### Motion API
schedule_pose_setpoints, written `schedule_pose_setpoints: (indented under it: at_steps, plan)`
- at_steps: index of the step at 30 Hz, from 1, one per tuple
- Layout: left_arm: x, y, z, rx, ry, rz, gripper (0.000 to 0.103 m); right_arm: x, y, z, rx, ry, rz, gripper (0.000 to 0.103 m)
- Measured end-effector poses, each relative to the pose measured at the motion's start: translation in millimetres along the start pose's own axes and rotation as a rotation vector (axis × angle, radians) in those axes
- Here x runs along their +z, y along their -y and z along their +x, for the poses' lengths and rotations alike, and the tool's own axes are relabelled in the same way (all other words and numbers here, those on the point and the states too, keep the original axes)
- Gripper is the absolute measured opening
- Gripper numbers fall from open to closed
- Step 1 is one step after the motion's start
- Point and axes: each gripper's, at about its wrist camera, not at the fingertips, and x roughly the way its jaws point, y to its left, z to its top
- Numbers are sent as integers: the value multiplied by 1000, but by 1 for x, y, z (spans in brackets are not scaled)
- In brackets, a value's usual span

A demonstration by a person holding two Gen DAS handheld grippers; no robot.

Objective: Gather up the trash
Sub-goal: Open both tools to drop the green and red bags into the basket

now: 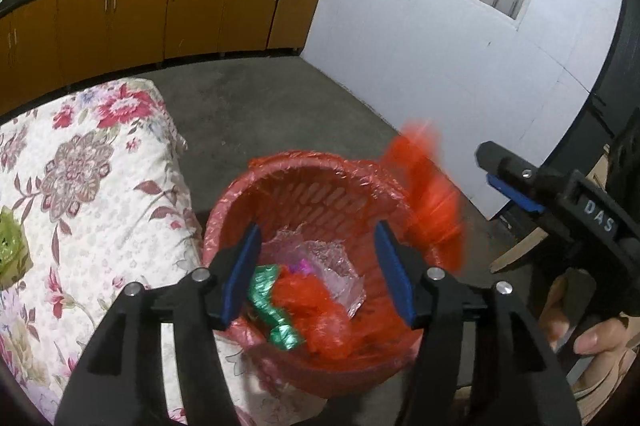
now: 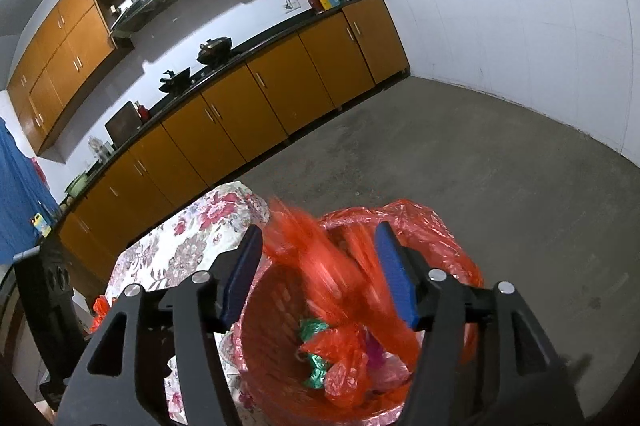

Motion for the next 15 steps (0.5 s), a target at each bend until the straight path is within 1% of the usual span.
schedule_pose_setpoints:
  at_steps: [3, 7, 8, 10, 12, 15]
  plan:
    - [-4, -11, -3, 22, 3, -21, 61, -4, 1, -4, -17, 3, -8, 64]
    - [-8, -24, -16, 73, 34, -35, 70, -6, -1, -8, -56, 4, -38, 66]
    - [-10, -29, -21, 98, 46, -34, 71, -8, -2, -9, -68, 6, -50, 68]
    - [-12, -36, -30, 141, 63, -33, 78, -8, -8, -11, -89, 12, -77, 71]
    - [-17, -46, -41, 193, 84, -39, 82, -7, -14, -11, -116, 22, -111, 78]
    - [-24, -66, -57, 263, 105, -57, 84, -11, -32, -11, -156, 37, -183, 83]
